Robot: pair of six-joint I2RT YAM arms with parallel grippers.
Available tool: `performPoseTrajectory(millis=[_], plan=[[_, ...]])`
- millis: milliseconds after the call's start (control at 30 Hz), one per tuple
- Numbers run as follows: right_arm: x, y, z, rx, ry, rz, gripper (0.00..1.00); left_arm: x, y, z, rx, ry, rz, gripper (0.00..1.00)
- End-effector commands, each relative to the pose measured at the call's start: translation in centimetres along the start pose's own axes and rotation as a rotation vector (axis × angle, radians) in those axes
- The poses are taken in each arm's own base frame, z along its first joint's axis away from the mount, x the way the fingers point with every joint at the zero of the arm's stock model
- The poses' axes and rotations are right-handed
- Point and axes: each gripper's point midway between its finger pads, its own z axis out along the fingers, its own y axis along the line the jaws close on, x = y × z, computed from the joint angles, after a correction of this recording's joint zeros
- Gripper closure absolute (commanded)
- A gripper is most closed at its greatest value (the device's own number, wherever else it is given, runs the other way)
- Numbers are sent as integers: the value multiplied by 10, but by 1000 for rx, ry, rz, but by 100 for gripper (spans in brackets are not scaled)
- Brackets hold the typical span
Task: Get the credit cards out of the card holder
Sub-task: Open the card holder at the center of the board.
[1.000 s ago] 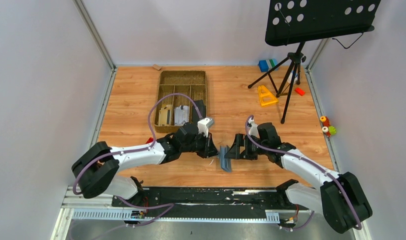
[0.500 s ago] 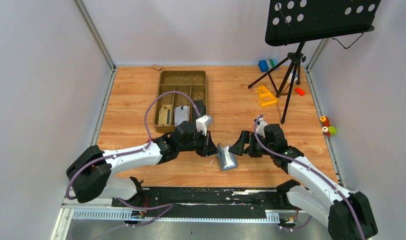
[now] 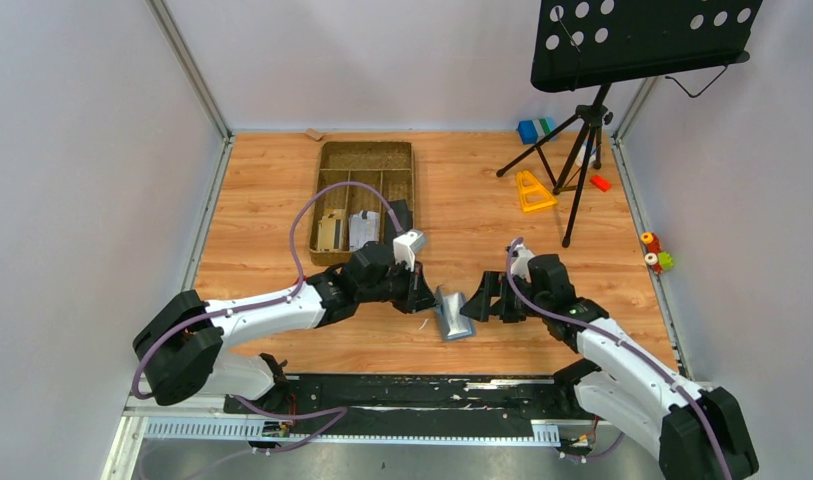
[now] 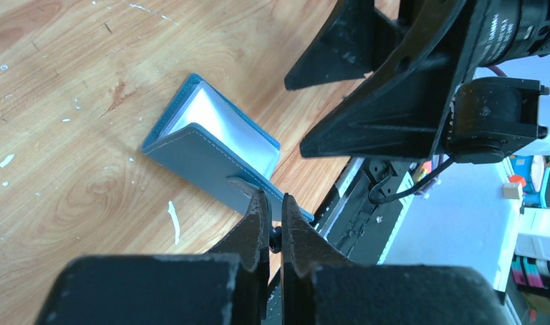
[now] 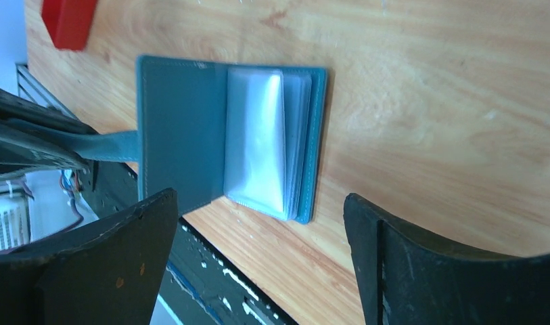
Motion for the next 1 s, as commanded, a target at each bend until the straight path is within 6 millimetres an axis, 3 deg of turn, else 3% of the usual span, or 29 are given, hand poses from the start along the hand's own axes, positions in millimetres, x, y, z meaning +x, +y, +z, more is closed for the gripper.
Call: performPoseTrajectory(millis=[0,167,433,567,833,967], plan=[[-1,15,4,-20,53,-90,9,-17,-8,2,12,-33,1,100],[10,17,16,9,115,-122,21,-20,-8,-4,6,-68,-11,100],[9,22,25,-16,136,-119,42,27,57,-21,-270,67,-4,100],[10,23,27,-18,145,-108,45,40,76,-28,-353,112,17,100],[9,15,25,34,132,-93,43,48,93,-35,-438,158,52,100],[5,29,26,-29,128,-84,47,50,95,-35,-441,166,66,100]])
